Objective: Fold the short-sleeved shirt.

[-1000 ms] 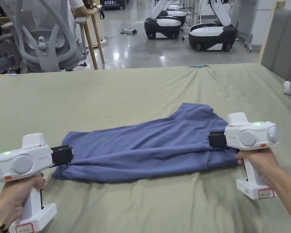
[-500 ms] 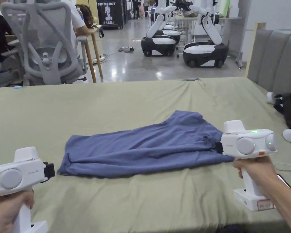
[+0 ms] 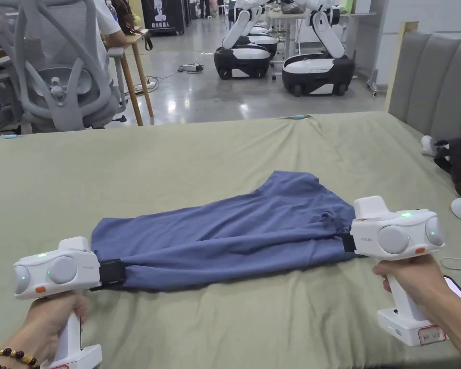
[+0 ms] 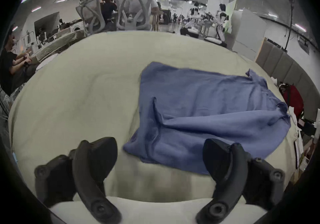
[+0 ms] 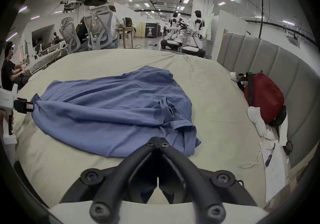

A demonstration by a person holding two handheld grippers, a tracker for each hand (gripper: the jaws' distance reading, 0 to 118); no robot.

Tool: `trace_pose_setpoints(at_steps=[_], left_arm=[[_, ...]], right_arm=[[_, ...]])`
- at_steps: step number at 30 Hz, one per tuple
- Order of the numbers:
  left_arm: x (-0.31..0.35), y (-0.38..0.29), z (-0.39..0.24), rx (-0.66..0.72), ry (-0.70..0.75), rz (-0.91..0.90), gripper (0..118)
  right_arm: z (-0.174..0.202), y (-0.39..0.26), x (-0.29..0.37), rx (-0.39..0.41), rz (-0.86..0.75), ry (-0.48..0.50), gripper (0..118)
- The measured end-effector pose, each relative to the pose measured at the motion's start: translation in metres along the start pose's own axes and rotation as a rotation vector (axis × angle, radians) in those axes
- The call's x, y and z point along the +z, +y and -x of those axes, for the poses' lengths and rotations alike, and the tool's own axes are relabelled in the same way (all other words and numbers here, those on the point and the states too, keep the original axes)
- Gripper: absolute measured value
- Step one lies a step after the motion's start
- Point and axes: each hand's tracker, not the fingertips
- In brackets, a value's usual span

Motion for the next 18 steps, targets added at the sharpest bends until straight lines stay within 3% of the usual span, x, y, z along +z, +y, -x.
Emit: trace_pose_setpoints(at_steps=[2, 4, 5, 7, 8, 10, 11, 15, 18], left_arm=[[-0.005, -0.004, -0.008, 0.001, 0.02, 0.023, 79], [0.002, -0.005, -0.016, -0.02, 0.028, -0.005, 41], [0.005, -0.004, -0.019, -0.02, 0.029, -0.013, 12], [0.011, 0.001, -0.019, 0.027, -0.076, -0.025, 13], [0.011, 0.002, -0.02, 0.017, -0.04, -0.023, 13], [0.009, 0.002, -0.022, -0.011, -0.029, -0.018, 13], [0.009, 0.002, -0.021, -0.01, -0.03, -0.019, 13], [0.008, 0.0, -0.018, 0.015, -0.048, -0.02, 13], [0.008, 0.0, -0.016, -0.002, -0.058, -0.022, 13]], right_arm=[[0.001, -0.001, 0.001, 0.002, 0.011, -0.006, 0], [-0.004, 0.0, -0.003, 0.003, 0.022, -0.015, 0], [-0.006, 0.0, -0.005, 0.001, 0.026, -0.018, 0], [-0.01, 0.003, -0.014, -0.002, 0.027, -0.021, 3], [-0.012, 0.004, -0.018, -0.004, 0.03, -0.023, 15], [-0.016, 0.006, -0.022, -0.017, 0.033, -0.027, 93], [-0.018, 0.006, -0.028, -0.023, 0.035, -0.021, 118], [-0.024, 0.007, -0.056, -0.03, 0.065, -0.026, 107], [-0.029, 0.007, -0.084, -0.035, 0.173, -0.032, 97]])
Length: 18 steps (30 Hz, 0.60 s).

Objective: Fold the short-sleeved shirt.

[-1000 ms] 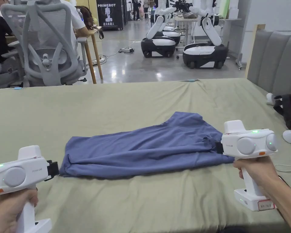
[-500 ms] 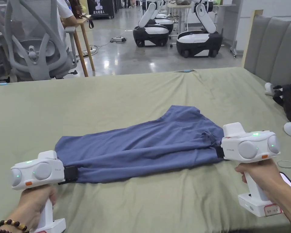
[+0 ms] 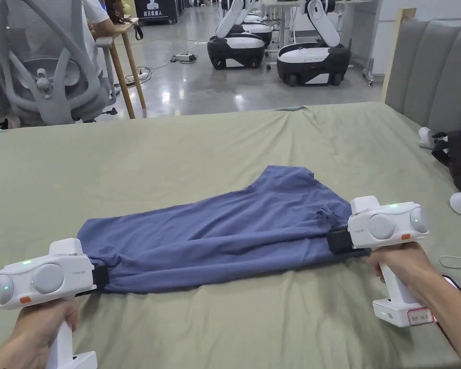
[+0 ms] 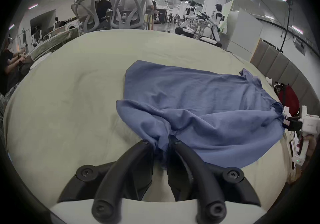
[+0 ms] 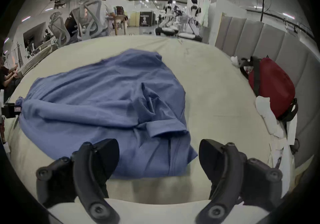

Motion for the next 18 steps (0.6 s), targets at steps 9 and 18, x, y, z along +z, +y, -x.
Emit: trace_pose_setpoints(at_steps=[9, 18], left_arm=[[-0.007, 0.003, 0.001, -0.019, -0.008, 0.001, 13], [0.034, -0.009, 0.013, -0.037, -0.034, -0.026, 13]], right_arm=[[0.012, 0.003, 0.004, 0.0, 0.022, 0.058, 40], [0.021, -0.02, 0.051, 0.001, -0.008, 0.038, 14]])
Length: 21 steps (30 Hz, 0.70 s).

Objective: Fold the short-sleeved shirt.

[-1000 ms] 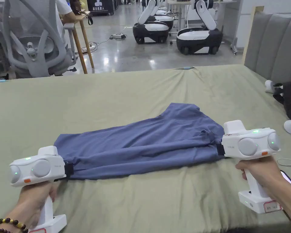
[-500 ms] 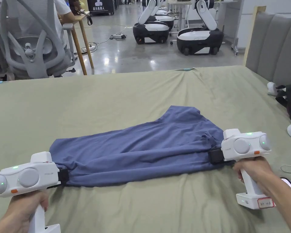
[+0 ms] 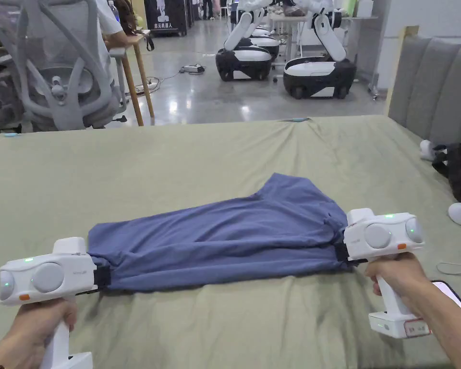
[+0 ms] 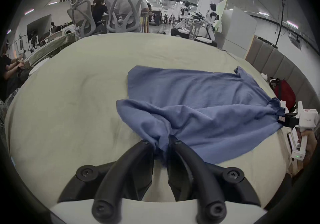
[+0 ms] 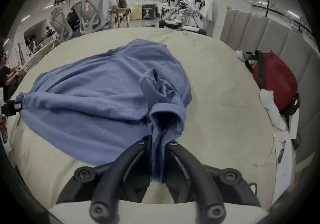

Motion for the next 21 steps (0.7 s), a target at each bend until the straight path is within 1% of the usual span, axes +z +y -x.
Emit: trace_pose_setpoints(at_steps=[6, 10, 13, 15, 18, 19, 20, 21], left_arm=[[0.044, -0.021, 0.007, -0.05, -0.023, 0.006, 13], [0.057, -0.045, 0.013, -0.051, -0.03, 0.023, 13], [0.044, -0.06, 0.014, -0.043, -0.023, 0.05, 13], [0.035, -0.067, 0.012, -0.027, -0.01, 0.057, 13], [0.034, -0.068, 0.009, -0.031, 0.01, 0.037, 13], [0.035, -0.067, 0.009, -0.039, 0.009, 0.036, 14], [0.036, -0.067, 0.011, -0.039, 0.006, 0.036, 17], [0.037, -0.067, 0.014, -0.037, 0.004, 0.032, 27]], right_arm=[[-0.007, -0.032, 0.048, 0.011, -0.02, 0.009, 14], [0.0, -0.067, 0.075, 0.033, 0.0, 0.021, 14], [0.003, -0.078, 0.056, 0.052, 0.043, 0.014, 14], [0.005, -0.082, 0.041, 0.047, 0.073, 0.009, 14], [0.007, -0.078, 0.037, 0.044, 0.073, -0.001, 14], [0.009, -0.077, 0.039, 0.061, 0.074, -0.01, 15], [0.01, -0.077, 0.041, 0.097, 0.064, -0.017, 18], [0.011, -0.078, 0.047, 0.122, 0.032, -0.028, 29]])
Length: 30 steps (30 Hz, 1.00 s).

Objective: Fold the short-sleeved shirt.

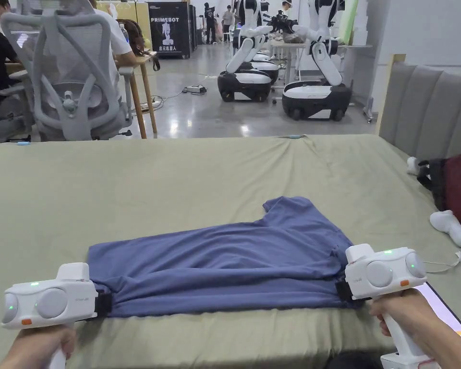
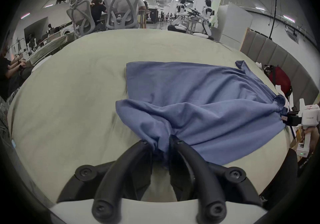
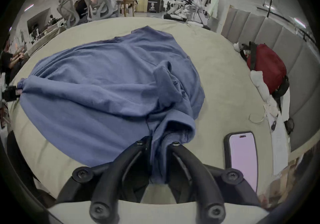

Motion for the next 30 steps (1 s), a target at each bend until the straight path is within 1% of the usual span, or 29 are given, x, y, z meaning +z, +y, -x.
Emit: trace_pose_setpoints(at_steps=[1, 2, 3, 4, 5, 6, 7, 8, 9, 10, 11, 12, 14, 16, 17, 22, 23, 24, 25, 26, 28, 30], left_arm=[[0.002, 0.001, 0.003, -0.001, 0.0, -0.006, 42], [0.007, 0.002, 0.003, -0.008, 0.015, -0.015, 68], [0.012, 0.004, 0.003, -0.014, 0.045, -0.016, 110], [0.016, 0.006, 0.005, -0.017, 0.054, -0.011, 118], [0.026, 0.008, 0.01, -0.013, 0.037, -0.031, 107], [0.03, 0.016, 0.012, -0.028, 0.026, -0.058, 100], [0.037, 0.021, 0.011, -0.025, 0.005, -0.078, 98], [0.041, 0.029, 0.012, -0.019, 0.019, -0.077, 92], [0.044, 0.037, 0.012, -0.01, 0.04, -0.088, 73], [0.047, 0.046, 0.013, 0.0, 0.048, -0.115, 41], [0.049, 0.054, 0.013, 0.011, 0.044, -0.149, 8], [0.048, 0.063, 0.014, 0.019, 0.045, -0.158, 0], [0.04, 0.08, 0.014, 0.049, 0.074, -0.171, 0], [0.025, 0.099, 0.019, 0.079, 0.044, -0.145, 0], [0.014, 0.108, 0.022, 0.089, 0.031, -0.132, 0], [-0.053, 0.139, 0.027, 0.061, 0.085, -0.076, 0], [-0.066, 0.141, 0.029, 0.064, 0.087, -0.066, 10], [-0.082, 0.145, 0.032, 0.075, 0.084, -0.036, 40], [-0.095, 0.148, 0.035, 0.096, 0.083, 0.001, 61], [-0.106, 0.151, 0.037, 0.108, 0.084, 0.023, 68], [-0.122, 0.157, 0.038, 0.104, 0.084, 0.032, 64], [-0.134, 0.16, 0.037, 0.078, 0.098, 0.034, 64]], right_arm=[[0.0, 0.0, 0.008, 0.008, -0.025, -0.032, 48], [-0.002, 0.0, 0.016, 0.0, -0.046, -0.073, 77], [-0.005, 0.0, 0.022, -0.012, -0.049, -0.062, 109], [-0.008, 0.002, 0.03, -0.025, -0.053, -0.039, 118], [-0.011, 0.006, 0.039, -0.045, -0.095, 0.001, 116], [-0.011, 0.011, 0.049, -0.033, -0.121, 0.02, 109], [-0.01, 0.016, 0.058, -0.025, -0.146, 0.016, 99], [-0.01, 0.022, 0.065, -0.013, -0.163, 0.01, 84], [-0.011, 0.029, 0.068, -0.017, -0.182, -0.004, 53], [-0.011, 0.037, 0.073, -0.025, -0.207, -0.022, 21], [-0.012, 0.044, 0.074, -0.032, -0.225, -0.029, 0], [-0.011, 0.05, 0.075, -0.047, -0.237, -0.025, 0], [-0.013, 0.06, 0.074, -0.072, -0.251, -0.015, 0], [-0.014, 0.068, 0.069, -0.086, -0.252, -0.001, 0], [-0.017, 0.074, 0.053, -0.086, -0.249, 0.006, 0], [-0.01, 0.084, 0.039, -0.061, -0.247, 0.013, 0], [-0.009, 0.087, 0.033, -0.055, -0.241, 0.016, 0], [-0.009, 0.089, 0.027, -0.051, -0.233, 0.023, 0], [-0.011, 0.093, 0.016, -0.048, -0.226, 0.031, 0], [-0.01, 0.095, 0.01, -0.047, -0.222, 0.033, 0], [-0.008, 0.099, -0.002, -0.042, -0.199, 0.031, 0], [-0.002, 0.103, -0.007, -0.035, -0.185, 0.031, 0]])
